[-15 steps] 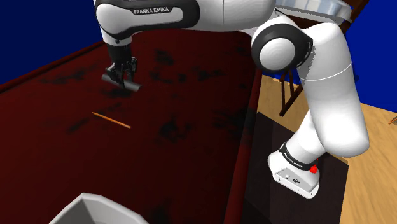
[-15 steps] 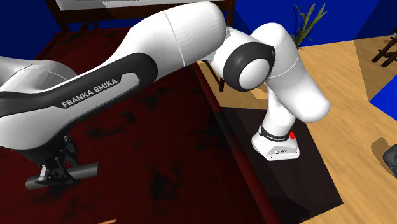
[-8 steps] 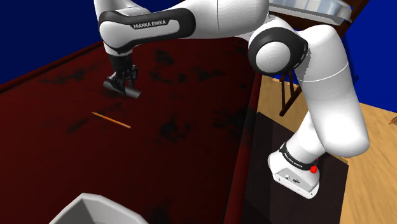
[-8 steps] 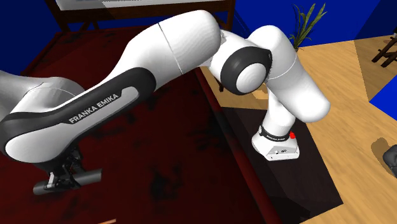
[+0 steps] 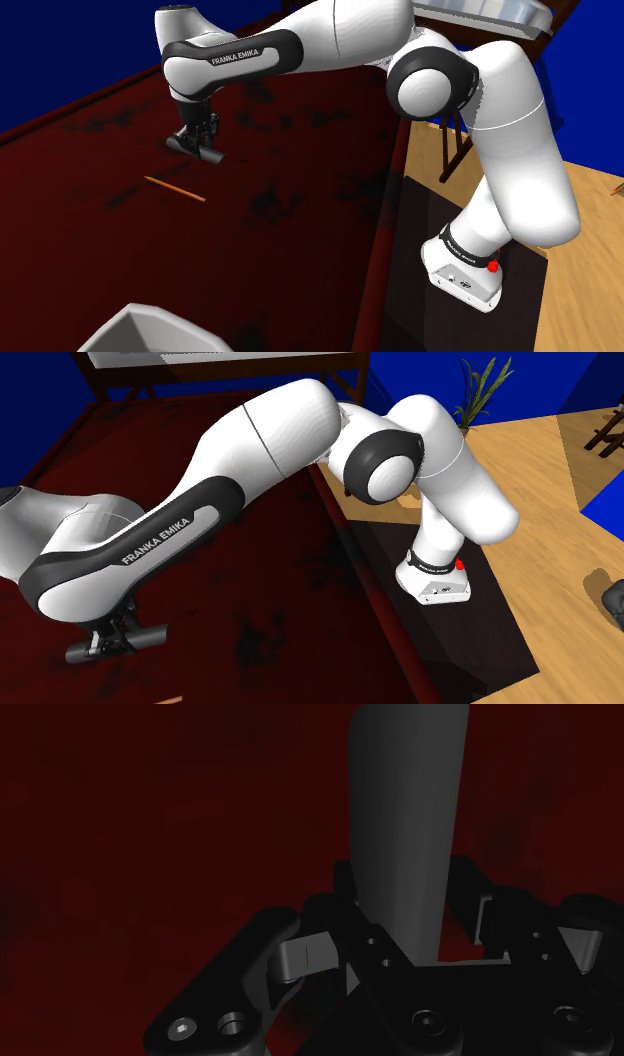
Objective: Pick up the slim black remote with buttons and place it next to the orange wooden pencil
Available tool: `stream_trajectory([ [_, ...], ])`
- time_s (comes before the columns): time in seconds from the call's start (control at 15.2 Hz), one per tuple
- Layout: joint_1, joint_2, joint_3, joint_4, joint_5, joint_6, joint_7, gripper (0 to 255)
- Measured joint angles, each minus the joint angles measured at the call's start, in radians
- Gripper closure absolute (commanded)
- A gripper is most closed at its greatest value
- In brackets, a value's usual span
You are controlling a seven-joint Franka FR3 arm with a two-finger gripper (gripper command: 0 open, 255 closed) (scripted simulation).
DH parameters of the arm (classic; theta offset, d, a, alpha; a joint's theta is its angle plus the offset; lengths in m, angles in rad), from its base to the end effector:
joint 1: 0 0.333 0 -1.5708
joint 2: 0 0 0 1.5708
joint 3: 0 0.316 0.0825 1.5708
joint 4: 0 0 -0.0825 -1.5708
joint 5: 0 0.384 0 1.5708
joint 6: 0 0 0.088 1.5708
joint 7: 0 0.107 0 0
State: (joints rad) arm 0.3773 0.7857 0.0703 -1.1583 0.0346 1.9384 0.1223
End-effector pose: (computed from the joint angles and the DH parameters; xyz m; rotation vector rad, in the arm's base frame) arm 0.6879 0.3158 0.3284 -3.0310 -0.4462 0.0410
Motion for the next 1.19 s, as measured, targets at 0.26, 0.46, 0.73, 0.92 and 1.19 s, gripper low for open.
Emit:
stream_trajectory([
  [0.26, 0.0, 0.001, 0.0, 0.0, 0.0, 0.002, 0.0, 255],
  [0.46, 0.0, 0.001, 0.0, 0.001, 0.0, 0.002, 0.0, 0],
  [0.73, 0.0, 0.001, 0.0, 0.001, 0.0, 0.002, 0.0, 0],
  [0.92, -0.003, -0.014, 0.0, 0.048, 0.0, -0.059, 0.0, 0],
  [1.19, -0.004, -0.022, 0.0, 0.084, 0.0, -0.105, 0.001, 0],
])
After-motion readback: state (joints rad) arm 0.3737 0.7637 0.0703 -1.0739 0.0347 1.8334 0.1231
